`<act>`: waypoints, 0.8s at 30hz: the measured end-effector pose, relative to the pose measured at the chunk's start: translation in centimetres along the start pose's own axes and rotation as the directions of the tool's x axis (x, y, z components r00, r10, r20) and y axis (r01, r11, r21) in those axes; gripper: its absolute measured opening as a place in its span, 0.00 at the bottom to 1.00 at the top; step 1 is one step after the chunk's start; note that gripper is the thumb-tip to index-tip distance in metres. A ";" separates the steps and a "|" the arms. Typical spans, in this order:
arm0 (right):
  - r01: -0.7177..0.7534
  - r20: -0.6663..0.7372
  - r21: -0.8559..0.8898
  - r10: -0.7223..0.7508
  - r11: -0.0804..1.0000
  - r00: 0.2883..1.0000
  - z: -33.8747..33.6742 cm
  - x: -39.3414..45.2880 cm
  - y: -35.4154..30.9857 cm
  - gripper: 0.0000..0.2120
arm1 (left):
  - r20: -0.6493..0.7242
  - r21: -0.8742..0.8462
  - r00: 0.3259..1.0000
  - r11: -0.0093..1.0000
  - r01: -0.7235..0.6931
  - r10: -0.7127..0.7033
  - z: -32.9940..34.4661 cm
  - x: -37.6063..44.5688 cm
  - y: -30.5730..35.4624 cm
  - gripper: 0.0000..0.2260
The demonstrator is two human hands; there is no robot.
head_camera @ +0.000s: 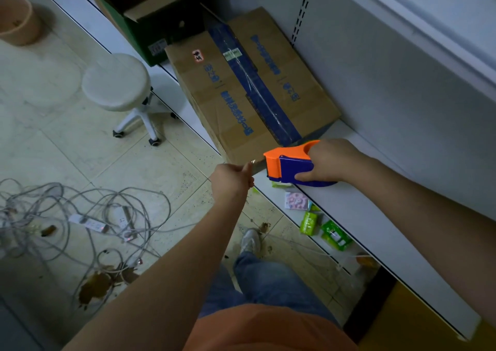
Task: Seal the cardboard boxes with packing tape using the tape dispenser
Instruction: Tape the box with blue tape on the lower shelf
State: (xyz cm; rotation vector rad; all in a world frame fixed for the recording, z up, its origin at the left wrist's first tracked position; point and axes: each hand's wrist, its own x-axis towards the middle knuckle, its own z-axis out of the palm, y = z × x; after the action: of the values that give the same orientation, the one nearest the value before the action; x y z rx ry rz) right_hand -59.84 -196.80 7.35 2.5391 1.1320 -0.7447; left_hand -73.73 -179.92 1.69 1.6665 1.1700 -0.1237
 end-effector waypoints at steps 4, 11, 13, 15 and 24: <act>-0.016 0.040 0.019 0.016 1.000 0.999 -0.3 0.2 0.0 0.24 | -0.023 0.401 0.990 0.909 -0.116 0.136 0.0 -1.1 0.5 0.11; 0.014 -0.013 0.009 -0.014 1.000 1.000 -0.7 -0.1 0.3 0.23 | 0.385 0.793 0.702 0.175 -0.584 0.599 -0.6 1.5 -0.8 0.31; 0.015 -0.028 0.002 -0.015 1.000 0.999 -0.7 -0.4 0.0 0.24 | 0.409 0.822 0.734 0.130 -0.554 0.542 -0.5 2.2 -1.2 0.33; 0.013 -0.051 0.003 -0.013 1.000 0.999 -0.4 -0.8 -0.2 0.24 | 0.401 0.833 0.749 0.130 -0.538 0.528 -0.3 2.4 -1.1 0.32; 0.011 -0.100 -0.023 -0.013 1.000 0.995 0.8 -0.5 -0.1 0.23 | 0.323 0.844 0.787 0.216 -0.491 0.526 0.8 4.4 0.8 0.48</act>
State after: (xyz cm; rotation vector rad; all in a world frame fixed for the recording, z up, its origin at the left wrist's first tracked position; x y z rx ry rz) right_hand -60.49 -197.39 6.95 2.5788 1.1807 -0.6101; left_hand -70.47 -177.77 -0.71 3.0015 0.4121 -0.3638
